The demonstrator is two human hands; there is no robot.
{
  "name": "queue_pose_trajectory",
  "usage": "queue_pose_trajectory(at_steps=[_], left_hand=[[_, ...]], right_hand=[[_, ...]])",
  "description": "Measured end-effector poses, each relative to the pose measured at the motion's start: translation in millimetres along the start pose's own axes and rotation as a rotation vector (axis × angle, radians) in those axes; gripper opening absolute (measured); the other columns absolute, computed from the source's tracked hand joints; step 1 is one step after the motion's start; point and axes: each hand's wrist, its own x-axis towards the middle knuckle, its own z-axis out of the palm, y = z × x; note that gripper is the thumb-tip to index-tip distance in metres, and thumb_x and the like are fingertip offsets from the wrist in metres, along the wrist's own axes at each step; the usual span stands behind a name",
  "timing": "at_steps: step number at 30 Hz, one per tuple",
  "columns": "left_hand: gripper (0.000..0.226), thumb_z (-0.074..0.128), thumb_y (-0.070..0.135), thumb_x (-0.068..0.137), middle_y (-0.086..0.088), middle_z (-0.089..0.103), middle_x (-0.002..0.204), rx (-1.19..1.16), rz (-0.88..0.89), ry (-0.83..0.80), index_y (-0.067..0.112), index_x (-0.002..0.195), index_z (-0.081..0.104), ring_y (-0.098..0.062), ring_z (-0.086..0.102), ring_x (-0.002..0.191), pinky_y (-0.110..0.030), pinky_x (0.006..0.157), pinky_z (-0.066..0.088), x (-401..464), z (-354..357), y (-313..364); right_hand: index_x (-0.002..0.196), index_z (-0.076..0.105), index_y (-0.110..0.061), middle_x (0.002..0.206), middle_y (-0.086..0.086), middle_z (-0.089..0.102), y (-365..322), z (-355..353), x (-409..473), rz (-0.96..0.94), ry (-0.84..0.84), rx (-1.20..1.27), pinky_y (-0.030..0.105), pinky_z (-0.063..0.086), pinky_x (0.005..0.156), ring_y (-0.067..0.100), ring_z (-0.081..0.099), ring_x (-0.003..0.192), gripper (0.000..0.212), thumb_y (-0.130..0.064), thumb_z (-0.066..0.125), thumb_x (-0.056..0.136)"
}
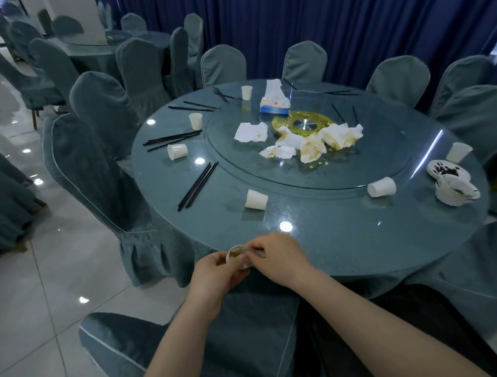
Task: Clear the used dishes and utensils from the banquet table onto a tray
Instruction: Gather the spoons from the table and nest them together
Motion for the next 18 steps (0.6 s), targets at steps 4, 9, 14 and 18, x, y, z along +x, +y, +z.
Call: queue_pose_trajectory(at_steps=[4, 9, 14, 18], left_hand=[[0.011, 0.066, 0.0, 0.083, -0.023, 0.072, 0.092, -0.008, -0.009, 0.089, -0.006, 0.092, 0.068, -0.031, 0.07, 0.09, -0.037, 0.081, 0.057, 9, 6, -4], [0.008, 0.06, -0.005, 0.086, -0.025, 0.069, 0.092, 0.032, -0.044, 0.08, -0.007, 0.09, 0.066, -0.028, 0.069, 0.082, -0.026, 0.067, 0.06, 26, 35, -8], [0.008, 0.062, 0.006, 0.089, -0.013, 0.073, 0.092, 0.126, -0.109, -0.072, 0.005, 0.092, 0.07, -0.023, 0.072, 0.083, -0.025, 0.07, 0.059, 50, 83, -14], [0.01, 0.062, 0.011, 0.09, -0.009, 0.074, 0.086, 0.26, -0.092, -0.102, 0.013, 0.088, 0.072, -0.02, 0.072, 0.081, -0.025, 0.071, 0.058, 79, 135, -18]], right_hand=[[0.099, 0.069, -0.028, 0.092, -0.003, 0.069, 12, -5, -9, -0.035, -0.027, -0.083, 0.033, 0.045, 0.076, 0.021, 0.061, 0.087, 0.029, -0.041, 0.044, 0.096], [0.119, 0.062, -0.029, 0.106, 0.001, 0.066, 59, -18, -21, -0.059, -0.117, -0.085, 0.03, 0.038, 0.069, 0.021, 0.058, 0.094, 0.029, -0.019, 0.046, 0.097], [0.114, 0.062, -0.016, 0.105, 0.007, 0.066, 122, -32, -18, 0.017, -0.115, -0.101, 0.039, 0.046, 0.079, 0.024, 0.059, 0.094, 0.024, -0.011, 0.045, 0.097], [0.106, 0.065, -0.011, 0.097, 0.01, 0.066, 177, -47, -10, 0.082, -0.073, 0.011, 0.04, 0.046, 0.077, 0.026, 0.06, 0.089, 0.021, -0.009, 0.048, 0.094]])
